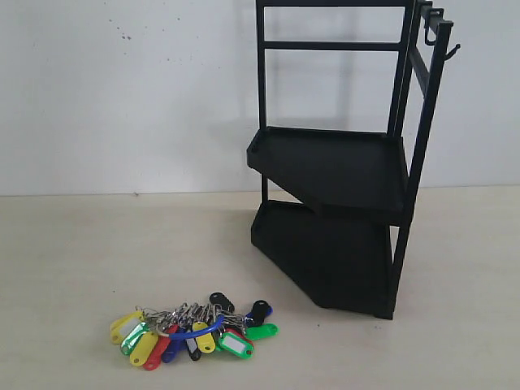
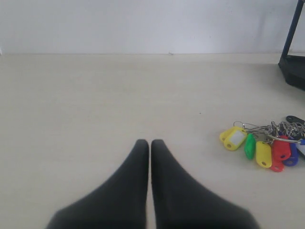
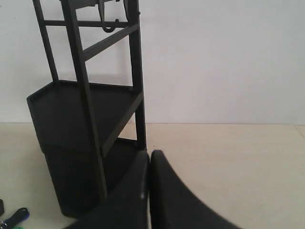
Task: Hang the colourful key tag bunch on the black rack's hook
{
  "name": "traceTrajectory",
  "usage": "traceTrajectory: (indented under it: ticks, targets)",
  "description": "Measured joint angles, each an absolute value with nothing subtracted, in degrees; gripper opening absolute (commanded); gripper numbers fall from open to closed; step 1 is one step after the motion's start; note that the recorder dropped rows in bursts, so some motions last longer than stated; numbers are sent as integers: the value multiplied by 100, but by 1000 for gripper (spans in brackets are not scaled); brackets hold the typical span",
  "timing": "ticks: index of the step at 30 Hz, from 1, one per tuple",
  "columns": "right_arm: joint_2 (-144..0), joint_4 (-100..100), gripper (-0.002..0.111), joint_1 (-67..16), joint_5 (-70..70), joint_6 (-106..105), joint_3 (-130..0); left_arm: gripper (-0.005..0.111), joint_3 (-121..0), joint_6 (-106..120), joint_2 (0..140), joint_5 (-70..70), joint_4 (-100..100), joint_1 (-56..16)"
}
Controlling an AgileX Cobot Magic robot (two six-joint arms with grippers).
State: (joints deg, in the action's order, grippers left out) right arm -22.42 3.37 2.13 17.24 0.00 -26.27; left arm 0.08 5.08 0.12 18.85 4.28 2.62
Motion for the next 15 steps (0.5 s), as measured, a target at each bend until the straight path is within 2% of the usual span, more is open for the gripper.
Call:
traceTrajectory:
  ticks: [8,15]
  targets:
    - [-2250,337,0,213,1724,0,-2664,4,8,508,12,1885,428,262]
    - [-2264,642,0,213,1172,0,-2727,4,8,508,12,1885,428,262]
